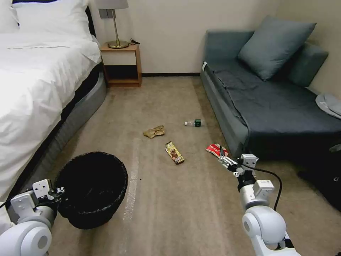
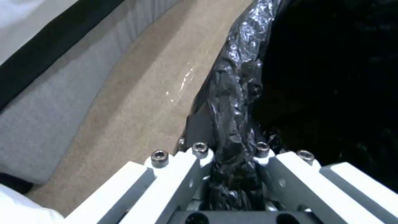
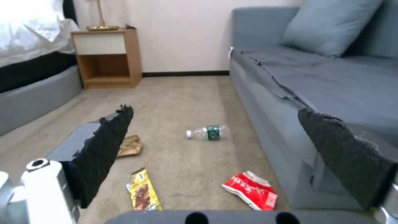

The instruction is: Pick up the trash bin, then pick up the garbage on the floor and place it into the trash bin.

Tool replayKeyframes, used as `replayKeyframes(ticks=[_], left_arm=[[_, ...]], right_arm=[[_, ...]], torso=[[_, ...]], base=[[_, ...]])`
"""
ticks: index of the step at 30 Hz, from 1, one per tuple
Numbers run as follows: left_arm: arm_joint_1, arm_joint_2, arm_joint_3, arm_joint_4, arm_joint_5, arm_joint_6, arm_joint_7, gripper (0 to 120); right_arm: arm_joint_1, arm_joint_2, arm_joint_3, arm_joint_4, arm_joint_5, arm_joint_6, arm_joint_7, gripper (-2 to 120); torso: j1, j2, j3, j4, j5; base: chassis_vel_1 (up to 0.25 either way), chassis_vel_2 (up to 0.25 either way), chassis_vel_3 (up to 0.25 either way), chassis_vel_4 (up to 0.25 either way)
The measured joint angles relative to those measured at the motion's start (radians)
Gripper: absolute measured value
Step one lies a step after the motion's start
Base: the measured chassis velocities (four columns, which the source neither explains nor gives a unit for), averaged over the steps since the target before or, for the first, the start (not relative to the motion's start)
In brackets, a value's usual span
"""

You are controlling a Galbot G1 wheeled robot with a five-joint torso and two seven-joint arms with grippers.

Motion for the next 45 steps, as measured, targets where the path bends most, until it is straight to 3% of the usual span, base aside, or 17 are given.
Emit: replayKeyframes(ticks=[11, 45], left_arm=[[-0.007, -0.003, -0.003, 0.015, 0.002, 0.0, 0.0, 4], [-0.046, -0.001, -0.011, 0.049, -0.002, -0.002, 0.005, 4]], right_arm=[[0.002, 0.001, -0.011, -0.014, -0.019, 0.009, -0.008, 100], [0.053, -0.016, -0.031, -0.123, -0.049, 0.032, -0.007, 100]], torso=[[0.0, 0.0, 0.0, 0.0001, 0.0], [0.0, 0.0, 0.0, 0.0001, 0.0]], base=[[-0.014, 0.01, 0.012, -0.01], [-0.155, 0.154, 0.153, -0.161]])
